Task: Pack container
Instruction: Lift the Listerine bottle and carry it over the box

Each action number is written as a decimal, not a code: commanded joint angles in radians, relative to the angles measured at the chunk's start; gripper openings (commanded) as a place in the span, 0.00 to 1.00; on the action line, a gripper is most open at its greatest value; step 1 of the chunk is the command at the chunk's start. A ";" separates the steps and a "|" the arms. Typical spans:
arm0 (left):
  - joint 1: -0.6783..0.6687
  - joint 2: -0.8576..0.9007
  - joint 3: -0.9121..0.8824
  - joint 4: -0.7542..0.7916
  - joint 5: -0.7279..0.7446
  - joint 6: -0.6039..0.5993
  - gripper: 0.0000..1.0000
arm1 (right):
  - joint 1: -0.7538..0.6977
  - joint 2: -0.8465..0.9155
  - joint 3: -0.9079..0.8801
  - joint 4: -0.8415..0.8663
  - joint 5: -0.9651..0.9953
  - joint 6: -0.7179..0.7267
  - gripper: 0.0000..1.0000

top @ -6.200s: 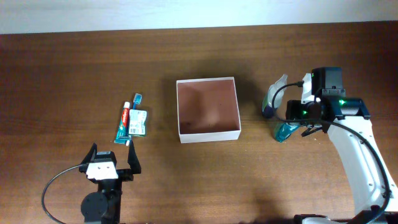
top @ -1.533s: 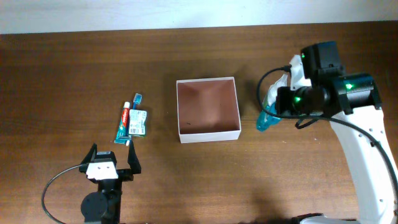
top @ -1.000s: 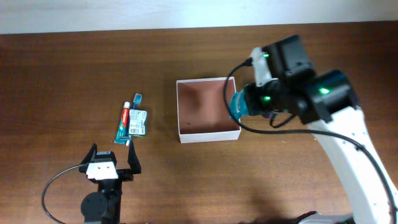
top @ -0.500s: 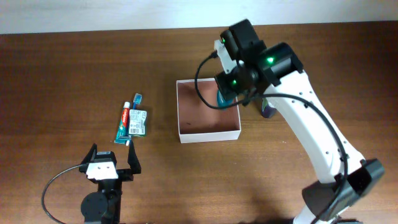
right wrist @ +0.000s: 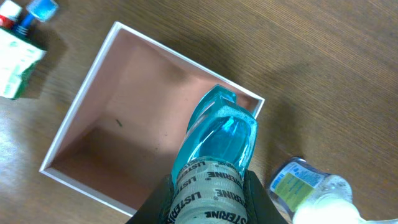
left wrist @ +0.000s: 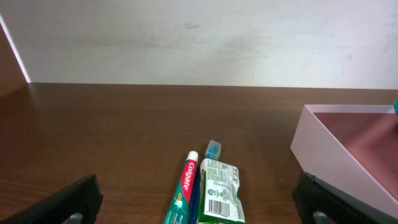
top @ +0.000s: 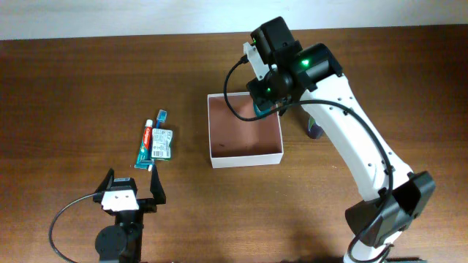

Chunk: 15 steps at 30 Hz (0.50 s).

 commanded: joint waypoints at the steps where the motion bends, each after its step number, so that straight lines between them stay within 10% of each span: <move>1: -0.004 -0.008 -0.008 0.003 0.014 0.016 0.99 | 0.001 0.013 0.034 0.010 0.053 -0.014 0.15; 15: -0.004 -0.008 -0.008 0.003 0.014 0.016 0.99 | 0.000 0.051 0.033 0.011 0.052 -0.014 0.15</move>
